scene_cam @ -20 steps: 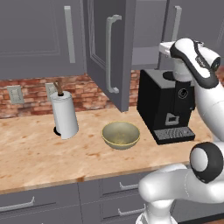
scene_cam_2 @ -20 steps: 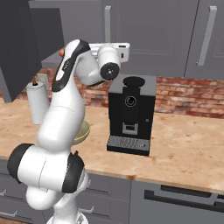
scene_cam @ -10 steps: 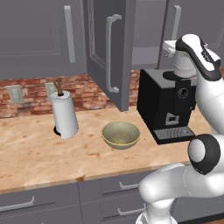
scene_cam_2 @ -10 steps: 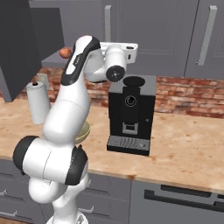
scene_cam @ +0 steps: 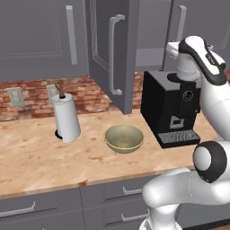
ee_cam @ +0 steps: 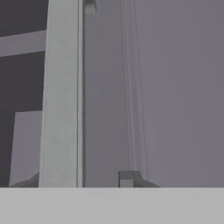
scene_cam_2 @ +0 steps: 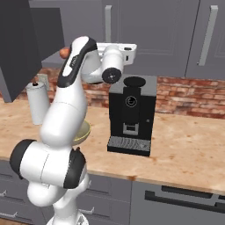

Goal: Open the cabinet. Pick the peach and orange from the cabinet and place them into the bowl. Then close the cabinet.

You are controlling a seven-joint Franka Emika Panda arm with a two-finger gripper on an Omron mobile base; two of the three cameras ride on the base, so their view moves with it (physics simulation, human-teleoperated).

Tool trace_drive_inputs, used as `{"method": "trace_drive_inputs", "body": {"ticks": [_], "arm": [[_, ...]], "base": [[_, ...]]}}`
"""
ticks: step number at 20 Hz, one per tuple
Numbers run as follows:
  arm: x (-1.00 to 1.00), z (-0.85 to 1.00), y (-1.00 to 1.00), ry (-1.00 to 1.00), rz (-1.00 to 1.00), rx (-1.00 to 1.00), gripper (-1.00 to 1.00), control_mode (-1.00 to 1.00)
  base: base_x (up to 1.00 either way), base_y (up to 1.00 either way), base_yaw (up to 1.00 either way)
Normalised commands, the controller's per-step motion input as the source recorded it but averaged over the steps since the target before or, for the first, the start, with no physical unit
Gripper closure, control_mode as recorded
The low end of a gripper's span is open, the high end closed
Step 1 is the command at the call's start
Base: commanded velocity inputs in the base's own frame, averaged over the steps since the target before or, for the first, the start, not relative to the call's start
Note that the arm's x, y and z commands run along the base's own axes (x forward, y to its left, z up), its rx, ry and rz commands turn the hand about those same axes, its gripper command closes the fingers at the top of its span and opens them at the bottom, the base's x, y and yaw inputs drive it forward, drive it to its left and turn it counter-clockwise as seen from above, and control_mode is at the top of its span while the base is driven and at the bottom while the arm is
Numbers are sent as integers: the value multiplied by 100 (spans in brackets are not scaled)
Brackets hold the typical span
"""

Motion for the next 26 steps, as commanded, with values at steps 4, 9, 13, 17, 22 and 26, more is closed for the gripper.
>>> {"method": "trace_drive_inputs", "body": {"ticks": [4, 9, 13, 17, 22, 26], "arm": [[0, 0, 0, 0, 0, 0, 100, -100], [0, 0, -7, 0, 0, 0, 100, -100], [-10, 19, -46, 0, 0, 5, 100, -100], [-43, 30, -78, -1, 0, 12, 100, -100], [-53, 28, -96, -3, 0, 14, 100, -100], [-54, 23, -100, -3, 0, 15, 100, -100]], "base": [[0, 0, 0], [0, 0, 0], [0, 0, 0], [0, 0, 0], [0, 0, 0], [0, 0, 0]]}}
